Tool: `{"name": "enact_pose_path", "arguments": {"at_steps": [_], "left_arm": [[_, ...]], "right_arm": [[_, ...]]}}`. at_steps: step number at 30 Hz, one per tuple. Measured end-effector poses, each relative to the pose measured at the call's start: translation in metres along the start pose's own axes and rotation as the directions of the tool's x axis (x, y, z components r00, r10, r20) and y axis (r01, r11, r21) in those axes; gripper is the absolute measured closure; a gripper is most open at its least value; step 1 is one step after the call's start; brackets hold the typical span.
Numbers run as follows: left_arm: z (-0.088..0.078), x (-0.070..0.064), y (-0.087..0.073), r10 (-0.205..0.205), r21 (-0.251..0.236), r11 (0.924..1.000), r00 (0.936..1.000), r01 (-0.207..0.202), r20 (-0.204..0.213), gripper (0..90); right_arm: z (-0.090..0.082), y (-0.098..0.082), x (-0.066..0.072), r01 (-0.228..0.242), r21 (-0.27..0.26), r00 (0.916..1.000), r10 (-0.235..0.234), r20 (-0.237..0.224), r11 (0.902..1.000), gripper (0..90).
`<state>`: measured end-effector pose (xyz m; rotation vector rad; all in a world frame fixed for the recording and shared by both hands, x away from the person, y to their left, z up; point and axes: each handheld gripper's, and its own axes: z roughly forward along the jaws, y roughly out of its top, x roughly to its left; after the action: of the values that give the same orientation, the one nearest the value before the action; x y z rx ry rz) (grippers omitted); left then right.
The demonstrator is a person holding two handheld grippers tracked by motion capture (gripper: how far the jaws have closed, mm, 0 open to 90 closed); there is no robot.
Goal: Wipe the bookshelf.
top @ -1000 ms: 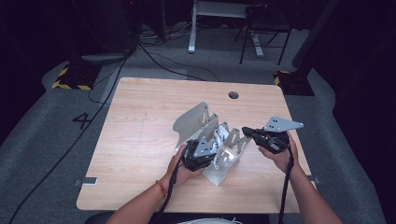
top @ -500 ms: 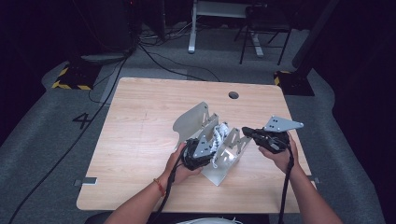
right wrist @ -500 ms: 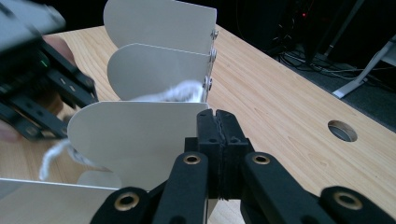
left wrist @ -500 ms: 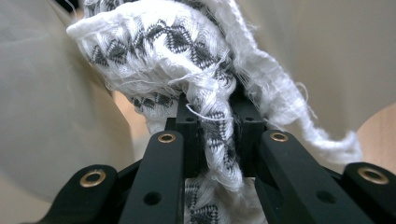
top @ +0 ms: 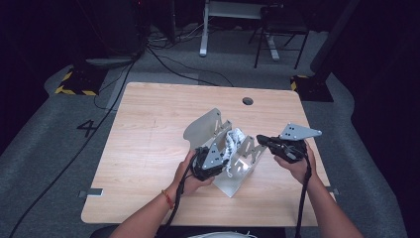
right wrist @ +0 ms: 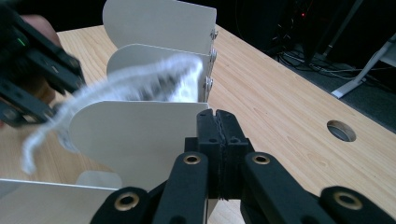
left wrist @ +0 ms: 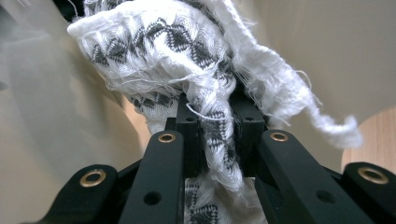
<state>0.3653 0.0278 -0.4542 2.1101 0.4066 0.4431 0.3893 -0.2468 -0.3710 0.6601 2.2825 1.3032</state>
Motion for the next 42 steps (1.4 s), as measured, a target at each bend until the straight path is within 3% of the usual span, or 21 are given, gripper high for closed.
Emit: {"name": "enact_pose_path", "arguments": {"at_steps": [4,7,15,20,22,26,31,35,38,42], "left_arm": [[0.021,-0.004,-0.015,0.0,0.094,0.9955,0.9998,-0.002,0.02,77.2],[0.031,-0.004,-0.024,0.005,0.134,0.9909,0.9997,-0.008,0.025,77.2],[0.033,-0.003,-0.026,0.027,0.152,0.988,0.9995,-0.029,0.017,77.2],[0.011,0.003,-0.011,0.026,0.07,0.9973,0.9995,-0.024,-0.017,77.2],[-0.001,0.006,-0.004,0.016,0.012,0.9998,0.9993,-0.016,-0.032,77.2],[-0.026,0.004,0.009,0.034,-0.084,0.9957,0.9974,-0.039,-0.064,77.2],[-0.047,0.005,0.013,0.027,-0.141,0.9891,0.9927,-0.044,-0.118,77.2],[-0.048,0.011,0.008,0.014,-0.114,0.993,0.9915,-0.029,-0.129,77.2],[-0.037,0.011,0.002,0.024,-0.046,0.9985,0.9928,-0.03,-0.118,77.2],[-0.022,0.011,-0.007,0.033,0.033,0.999,0.9947,-0.03,-0.097,77.2]], "right_arm": [[0.0,0.0,0.0,-0.001,0.0,1.0,0.001,0.0,1.0,89.8],[0.0,0.0,0.0,0.001,0.0,1.0,-0.001,0.0,1.0,89.8],[0.0,0.0,0.0,0.002,0.0,1.0,-0.002,-0.002,1.0,89.8],[0.0,0.0,0.0,0.001,0.0,1.0,-0.001,-0.002,1.0,89.8],[0.0,0.0,-0.001,-0.001,-0.002,1.0,0.001,-0.003,1.0,89.8],[0.0,0.0,0.0,-0.001,-0.001,1.0,0.001,-0.002,1.0,89.8],[0.0,0.0,0.0,0.001,0.0,1.0,-0.001,-0.002,1.0,89.8],[0.0,0.0,0.0,0.001,0.0,1.0,-0.001,-0.002,1.0,89.8],[0.0,0.0,0.0,0.002,0.0,1.0,-0.002,-0.002,1.0,89.8],[0.0,0.0,0.0,0.003,0.001,1.0,-0.003,-0.002,1.0,89.8]]}}
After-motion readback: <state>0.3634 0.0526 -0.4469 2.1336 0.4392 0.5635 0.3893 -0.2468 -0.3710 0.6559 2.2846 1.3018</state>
